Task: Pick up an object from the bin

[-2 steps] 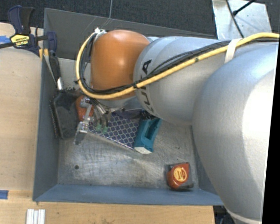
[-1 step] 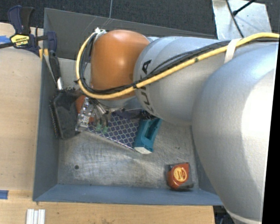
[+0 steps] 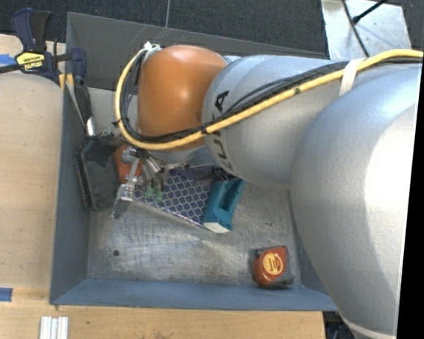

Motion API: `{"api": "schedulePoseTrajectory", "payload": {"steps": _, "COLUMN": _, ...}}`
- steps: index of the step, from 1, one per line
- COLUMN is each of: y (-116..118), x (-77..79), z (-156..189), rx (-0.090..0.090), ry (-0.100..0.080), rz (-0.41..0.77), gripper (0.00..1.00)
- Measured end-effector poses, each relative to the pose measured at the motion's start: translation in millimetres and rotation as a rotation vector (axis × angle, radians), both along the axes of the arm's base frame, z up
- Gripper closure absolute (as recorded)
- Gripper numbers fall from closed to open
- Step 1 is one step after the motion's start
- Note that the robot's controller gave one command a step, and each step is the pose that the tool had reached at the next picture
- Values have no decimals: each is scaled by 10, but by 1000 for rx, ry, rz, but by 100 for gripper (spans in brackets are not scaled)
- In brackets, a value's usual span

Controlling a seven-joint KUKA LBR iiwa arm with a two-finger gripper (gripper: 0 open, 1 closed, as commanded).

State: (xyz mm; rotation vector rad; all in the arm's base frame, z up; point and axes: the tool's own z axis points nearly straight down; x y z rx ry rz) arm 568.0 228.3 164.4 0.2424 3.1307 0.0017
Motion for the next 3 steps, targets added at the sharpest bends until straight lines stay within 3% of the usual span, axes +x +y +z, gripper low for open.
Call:
{"api": "schedulePoseTrajectory", "payload": {"steps": 1, "y": 0, "x": 0, "z": 0, "rx": 0, "ry": 0, "rz": 0, "gripper": 0}}
{"api": "schedulePoseTrajectory", "payload": {"steps": 2, "y": -24, "x": 275, "z": -491, "rx": 3, "ry": -7, "rz": -30, "gripper": 0}}
{"api": "schedulePoseTrajectory", "payload": {"steps": 3, "y": 18, "x": 116, "z": -711, "rx": 2, "ry": -11, "rz": -172, "gripper": 100}}
